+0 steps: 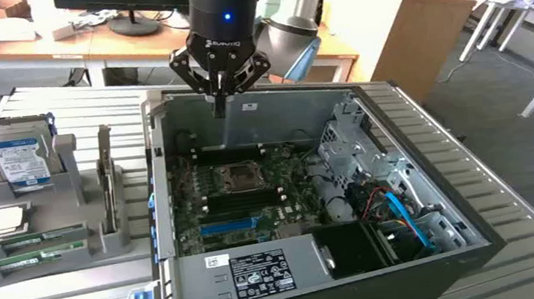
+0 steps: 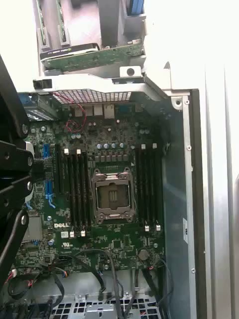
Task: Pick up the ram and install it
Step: 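Reach for the ram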
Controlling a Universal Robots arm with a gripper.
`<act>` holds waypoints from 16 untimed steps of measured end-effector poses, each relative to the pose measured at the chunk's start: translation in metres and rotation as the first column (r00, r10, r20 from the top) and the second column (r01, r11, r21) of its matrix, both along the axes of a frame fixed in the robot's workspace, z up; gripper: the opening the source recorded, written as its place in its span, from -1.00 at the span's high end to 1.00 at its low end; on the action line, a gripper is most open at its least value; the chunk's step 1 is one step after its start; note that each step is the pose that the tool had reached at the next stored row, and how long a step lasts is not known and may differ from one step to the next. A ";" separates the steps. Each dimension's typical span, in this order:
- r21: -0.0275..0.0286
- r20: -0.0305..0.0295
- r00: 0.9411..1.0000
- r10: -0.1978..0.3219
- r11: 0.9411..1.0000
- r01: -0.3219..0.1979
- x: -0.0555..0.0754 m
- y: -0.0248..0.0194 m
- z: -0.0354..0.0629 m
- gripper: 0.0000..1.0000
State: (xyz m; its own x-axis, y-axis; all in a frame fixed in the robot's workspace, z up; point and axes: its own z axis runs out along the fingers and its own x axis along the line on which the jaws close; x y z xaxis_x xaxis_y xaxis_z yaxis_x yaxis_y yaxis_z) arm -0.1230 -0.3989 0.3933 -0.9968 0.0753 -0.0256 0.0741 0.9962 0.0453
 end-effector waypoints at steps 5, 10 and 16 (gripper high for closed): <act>0.000 0.000 1.000 0.000 1.000 0.000 0.000 0.0000 0.0000 0.80; 0.000 0.000 1.000 0.000 1.000 0.000 -0.002 0.0000 0.0001 0.80; 0.000 0.000 1.000 0.000 1.000 0.000 -0.009 0.0000 0.0000 0.80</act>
